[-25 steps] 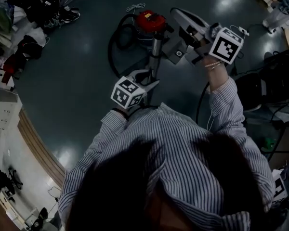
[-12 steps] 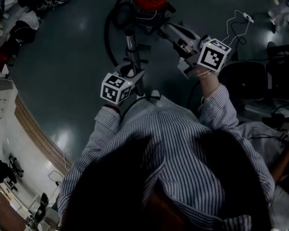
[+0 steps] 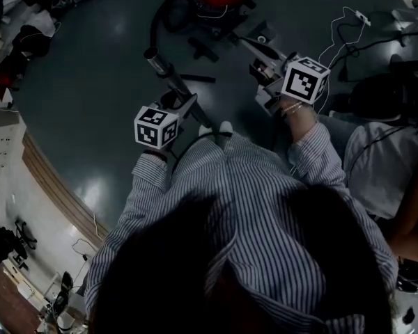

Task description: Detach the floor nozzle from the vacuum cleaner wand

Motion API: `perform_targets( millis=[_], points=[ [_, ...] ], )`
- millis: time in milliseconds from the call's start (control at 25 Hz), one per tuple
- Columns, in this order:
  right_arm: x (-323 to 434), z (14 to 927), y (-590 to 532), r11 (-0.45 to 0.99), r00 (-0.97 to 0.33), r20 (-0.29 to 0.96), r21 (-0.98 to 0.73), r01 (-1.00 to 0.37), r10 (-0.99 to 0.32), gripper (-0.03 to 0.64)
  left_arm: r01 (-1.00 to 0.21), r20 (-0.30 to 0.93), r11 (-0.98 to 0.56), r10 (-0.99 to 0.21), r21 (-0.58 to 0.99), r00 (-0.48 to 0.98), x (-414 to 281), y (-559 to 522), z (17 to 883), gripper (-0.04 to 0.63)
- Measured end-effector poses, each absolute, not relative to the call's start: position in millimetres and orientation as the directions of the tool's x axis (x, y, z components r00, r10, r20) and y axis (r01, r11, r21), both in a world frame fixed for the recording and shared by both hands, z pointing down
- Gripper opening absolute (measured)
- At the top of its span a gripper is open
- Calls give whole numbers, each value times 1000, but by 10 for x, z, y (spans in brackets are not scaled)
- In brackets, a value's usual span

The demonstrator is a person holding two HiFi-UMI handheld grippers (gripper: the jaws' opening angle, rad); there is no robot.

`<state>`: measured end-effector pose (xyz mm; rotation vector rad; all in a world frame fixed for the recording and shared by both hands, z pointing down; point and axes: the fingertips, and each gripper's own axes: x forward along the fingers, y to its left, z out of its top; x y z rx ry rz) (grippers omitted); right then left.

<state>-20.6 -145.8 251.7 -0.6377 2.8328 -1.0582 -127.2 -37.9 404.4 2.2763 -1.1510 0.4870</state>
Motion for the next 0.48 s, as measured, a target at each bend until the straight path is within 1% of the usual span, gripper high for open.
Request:
perform_targets(
  millis=[200,480],
  points=[
    [-265,2749,-1346,645,-917,126,-675,-358,-378,2,-825,562,-486,-611,289,557,-1317,-281,4157,184],
    [-374,2920,-1216,657,-932,155,-672,-342,-327,2,-826,580,-486,-599,285,552,-1295,-227,4223,183]
  ],
)
